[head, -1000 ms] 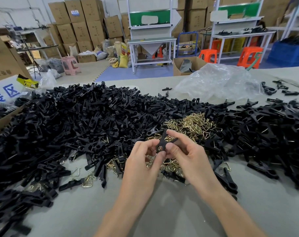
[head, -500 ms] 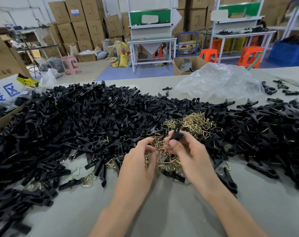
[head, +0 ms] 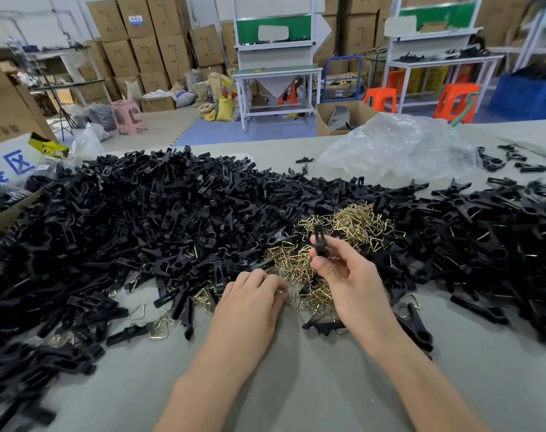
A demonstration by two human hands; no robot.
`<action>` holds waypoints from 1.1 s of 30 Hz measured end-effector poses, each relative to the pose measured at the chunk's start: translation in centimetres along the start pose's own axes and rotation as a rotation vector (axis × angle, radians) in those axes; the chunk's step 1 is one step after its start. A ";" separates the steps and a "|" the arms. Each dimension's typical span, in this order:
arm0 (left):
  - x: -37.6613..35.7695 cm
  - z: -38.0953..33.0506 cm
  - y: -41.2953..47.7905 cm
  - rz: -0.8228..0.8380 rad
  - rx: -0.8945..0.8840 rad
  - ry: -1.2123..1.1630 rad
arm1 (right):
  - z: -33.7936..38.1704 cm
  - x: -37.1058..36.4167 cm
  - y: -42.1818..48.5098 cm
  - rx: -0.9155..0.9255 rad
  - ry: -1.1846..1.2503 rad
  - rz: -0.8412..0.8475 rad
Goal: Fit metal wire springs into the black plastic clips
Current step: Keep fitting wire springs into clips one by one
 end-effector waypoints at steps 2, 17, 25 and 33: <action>0.0 0.1 0.1 -0.005 0.004 0.014 | -0.1 0.0 0.0 -0.008 -0.016 0.002; 1.4 1.4 -0.7 -0.159 0.095 -0.400 | 0.3 -0.3 -0.5 -0.014 -0.135 0.026; 3.2 1.1 -1.3 -0.290 0.047 -0.580 | 0.4 -0.4 -0.4 0.002 -0.119 0.022; 2.0 3.1 -0.9 -0.304 0.157 -1.207 | 1.5 -1.7 -0.7 0.056 -0.267 0.097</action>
Point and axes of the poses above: each hand's wrist, its own y-axis towards the middle knuckle, its own x-axis out of the back of the hand, z = x × y, the point moved 9 cm from there along y, towards the middle knuckle, and after that the axes turned 14 degrees about z, right-handed, at the moved point
